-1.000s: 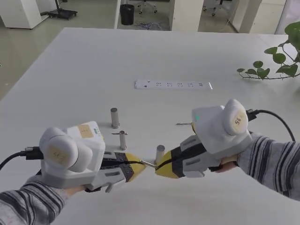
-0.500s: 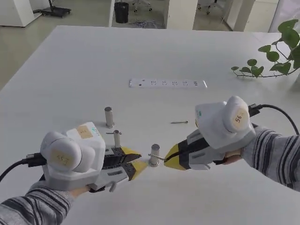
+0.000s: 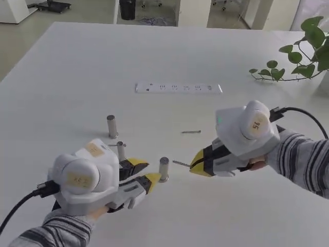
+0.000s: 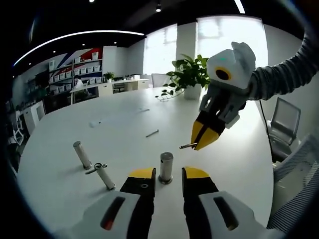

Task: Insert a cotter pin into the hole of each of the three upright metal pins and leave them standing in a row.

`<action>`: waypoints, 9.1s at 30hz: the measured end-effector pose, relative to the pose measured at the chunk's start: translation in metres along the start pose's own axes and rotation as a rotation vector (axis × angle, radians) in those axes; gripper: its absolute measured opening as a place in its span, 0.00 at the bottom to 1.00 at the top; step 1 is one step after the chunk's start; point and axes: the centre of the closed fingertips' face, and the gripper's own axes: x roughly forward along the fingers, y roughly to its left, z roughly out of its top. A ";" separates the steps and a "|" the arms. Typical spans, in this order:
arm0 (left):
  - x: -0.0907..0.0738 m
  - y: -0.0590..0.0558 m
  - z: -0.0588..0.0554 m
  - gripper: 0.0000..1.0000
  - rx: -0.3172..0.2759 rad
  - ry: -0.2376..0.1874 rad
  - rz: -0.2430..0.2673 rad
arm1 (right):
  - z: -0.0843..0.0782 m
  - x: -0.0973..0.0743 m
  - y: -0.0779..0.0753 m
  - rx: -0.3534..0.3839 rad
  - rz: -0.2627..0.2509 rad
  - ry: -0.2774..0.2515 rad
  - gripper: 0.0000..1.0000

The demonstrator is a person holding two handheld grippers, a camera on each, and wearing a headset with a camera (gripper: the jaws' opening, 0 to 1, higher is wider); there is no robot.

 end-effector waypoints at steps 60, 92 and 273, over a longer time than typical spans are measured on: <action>0.056 0.007 -0.024 0.10 -0.022 0.033 0.045 | 0.013 0.023 -0.011 -0.092 0.056 0.039 0.00; 0.057 0.008 -0.025 0.11 -0.093 0.018 0.094 | 0.027 0.022 -0.013 0.008 -0.029 0.003 0.07; -0.060 0.027 -0.017 0.98 -0.089 0.029 0.109 | 0.120 0.070 -0.092 0.285 -0.120 -0.315 0.31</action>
